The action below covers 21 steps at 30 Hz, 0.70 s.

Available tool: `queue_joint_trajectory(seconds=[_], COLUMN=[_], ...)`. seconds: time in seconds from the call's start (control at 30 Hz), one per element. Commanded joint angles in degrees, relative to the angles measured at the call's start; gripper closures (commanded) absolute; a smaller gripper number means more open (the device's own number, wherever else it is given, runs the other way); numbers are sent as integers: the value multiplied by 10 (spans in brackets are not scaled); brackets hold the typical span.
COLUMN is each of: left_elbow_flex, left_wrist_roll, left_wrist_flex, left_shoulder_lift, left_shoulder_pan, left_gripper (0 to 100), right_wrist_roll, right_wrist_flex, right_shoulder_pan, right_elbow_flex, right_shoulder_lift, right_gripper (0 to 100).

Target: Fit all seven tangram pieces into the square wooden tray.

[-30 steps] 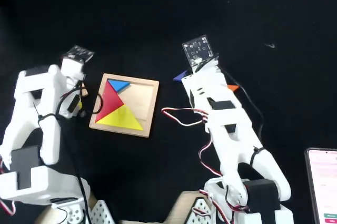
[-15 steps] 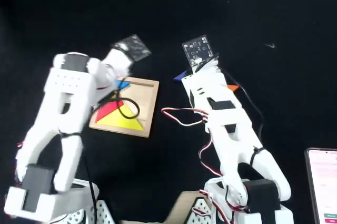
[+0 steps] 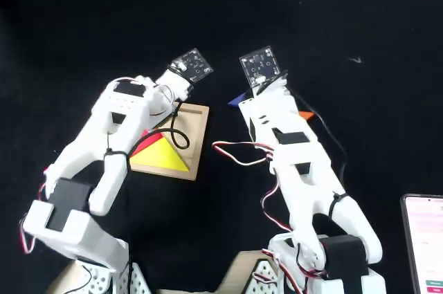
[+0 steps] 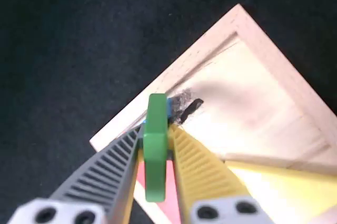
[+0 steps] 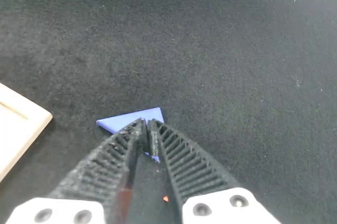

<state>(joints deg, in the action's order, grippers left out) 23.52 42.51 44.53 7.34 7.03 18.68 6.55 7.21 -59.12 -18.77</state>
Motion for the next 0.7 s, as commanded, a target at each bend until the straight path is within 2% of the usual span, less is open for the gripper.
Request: queue_joint_trajectory(seconds=[0.0, 0.2, 0.67], left_elbow_flex=[-31, -65, -61], left_wrist_roll=[-8, -7, -9], left_wrist_flex=[1, 63, 65], left_shoulder_lift=[23, 41, 46], left_shoulder_pan=[7, 15, 15], left_gripper=[971, 971, 968], right_wrist_roll=[-2, -2, -2], right_wrist_flex=[-11, -11, -11], right_shoulder_pan=[4, 4, 4], right_elbow_flex=[4, 4, 5], right_shoulder_lift=[-22, -22, -22], right_gripper=[986, 986, 986])
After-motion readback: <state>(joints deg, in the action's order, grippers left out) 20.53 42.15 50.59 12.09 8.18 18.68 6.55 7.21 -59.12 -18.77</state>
